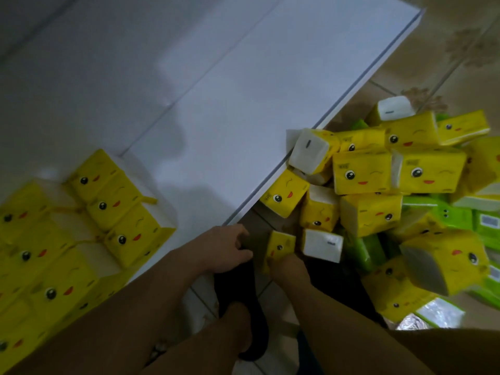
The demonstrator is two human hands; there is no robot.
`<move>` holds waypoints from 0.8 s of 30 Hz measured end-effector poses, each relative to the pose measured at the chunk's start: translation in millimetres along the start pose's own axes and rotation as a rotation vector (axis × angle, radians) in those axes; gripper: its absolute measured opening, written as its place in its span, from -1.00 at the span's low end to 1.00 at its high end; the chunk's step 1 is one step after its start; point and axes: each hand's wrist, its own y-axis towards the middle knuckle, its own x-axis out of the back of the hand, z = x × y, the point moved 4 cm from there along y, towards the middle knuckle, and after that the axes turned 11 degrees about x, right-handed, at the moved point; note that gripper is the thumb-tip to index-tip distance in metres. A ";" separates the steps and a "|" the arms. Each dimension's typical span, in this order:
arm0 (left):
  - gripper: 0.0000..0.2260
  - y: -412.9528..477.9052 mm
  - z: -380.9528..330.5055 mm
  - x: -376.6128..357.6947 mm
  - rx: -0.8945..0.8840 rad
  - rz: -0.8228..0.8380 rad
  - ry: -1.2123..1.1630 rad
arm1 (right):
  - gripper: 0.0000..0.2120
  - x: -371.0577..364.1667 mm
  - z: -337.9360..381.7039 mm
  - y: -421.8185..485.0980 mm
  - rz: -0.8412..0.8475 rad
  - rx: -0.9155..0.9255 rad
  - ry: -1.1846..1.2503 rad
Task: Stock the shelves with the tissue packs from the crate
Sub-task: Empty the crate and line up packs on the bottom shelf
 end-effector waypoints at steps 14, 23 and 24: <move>-0.53 -6.4 -1.6 14.0 0.020 -0.059 -0.046 | -0.79 37.5 20.0 -2.9 0.060 0.100 -0.071; -0.46 -30.0 -13.7 11.8 -0.002 -0.075 -0.044 | -0.69 70.7 28.9 -41.0 0.020 0.130 -0.139; -0.46 -27.5 -13.6 9.3 -0.005 -0.069 -0.044 | -0.61 62.0 18.8 -40.2 0.063 0.024 -0.086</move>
